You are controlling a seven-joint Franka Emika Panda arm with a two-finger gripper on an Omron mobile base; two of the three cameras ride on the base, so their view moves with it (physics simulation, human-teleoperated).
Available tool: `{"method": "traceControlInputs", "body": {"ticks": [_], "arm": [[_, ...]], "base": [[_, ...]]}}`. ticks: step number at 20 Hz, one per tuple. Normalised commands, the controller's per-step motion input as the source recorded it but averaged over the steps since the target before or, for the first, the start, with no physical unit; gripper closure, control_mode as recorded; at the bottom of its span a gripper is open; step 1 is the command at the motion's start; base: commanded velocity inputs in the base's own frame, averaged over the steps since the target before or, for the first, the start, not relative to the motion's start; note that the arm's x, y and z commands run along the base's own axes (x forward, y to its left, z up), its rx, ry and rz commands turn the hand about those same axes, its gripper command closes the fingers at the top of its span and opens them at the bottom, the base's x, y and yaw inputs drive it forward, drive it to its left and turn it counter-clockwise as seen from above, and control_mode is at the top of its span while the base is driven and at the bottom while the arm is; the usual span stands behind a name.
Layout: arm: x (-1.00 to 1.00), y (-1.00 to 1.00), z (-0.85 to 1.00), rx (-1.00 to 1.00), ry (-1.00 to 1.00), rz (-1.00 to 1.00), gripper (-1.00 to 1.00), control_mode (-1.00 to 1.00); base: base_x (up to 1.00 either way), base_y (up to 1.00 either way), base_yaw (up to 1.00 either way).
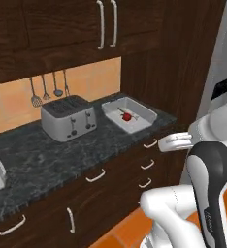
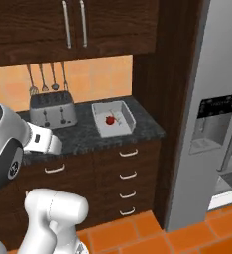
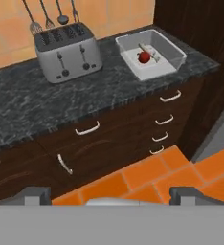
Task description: Place one bell pepper and one fish in each tupperware on the nearby counter, to pack two identical lunches.
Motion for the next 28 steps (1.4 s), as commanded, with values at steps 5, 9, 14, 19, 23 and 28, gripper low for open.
{"method": "traceControlInputs", "body": {"ticks": [5, 9, 14, 19, 23, 28], "arm": [[0.0, 0.0, 0.0, 0.0, 0.0, 0.0, -1.0, 1.0], [0.0, 0.0, 0.0, 0.0, 0.0, 0.0, -1.0, 1.0], [0.0, 0.0, 0.0, 0.0, 0.0, 0.0, -1.0, 1.0], [0.0, 0.0, 0.0, 0.0, 0.0, 0.0, -1.0, 1.0], [0.0, 0.0, 0.0, 0.0, 0.0, 0.0, -1.0, 1.0], [0.0, 0.0, 0.0, 0.0, 0.0, 0.0, -1.0, 1.0]], "base": [[0.42, -1.0, -0.51], [0.63, -1.0, -0.26], [0.66, -1.0, 0.07], [0.57, -1.0, 0.3], [0.72, -0.81, 0.42], [0.55, -0.63, 0.44]]}}
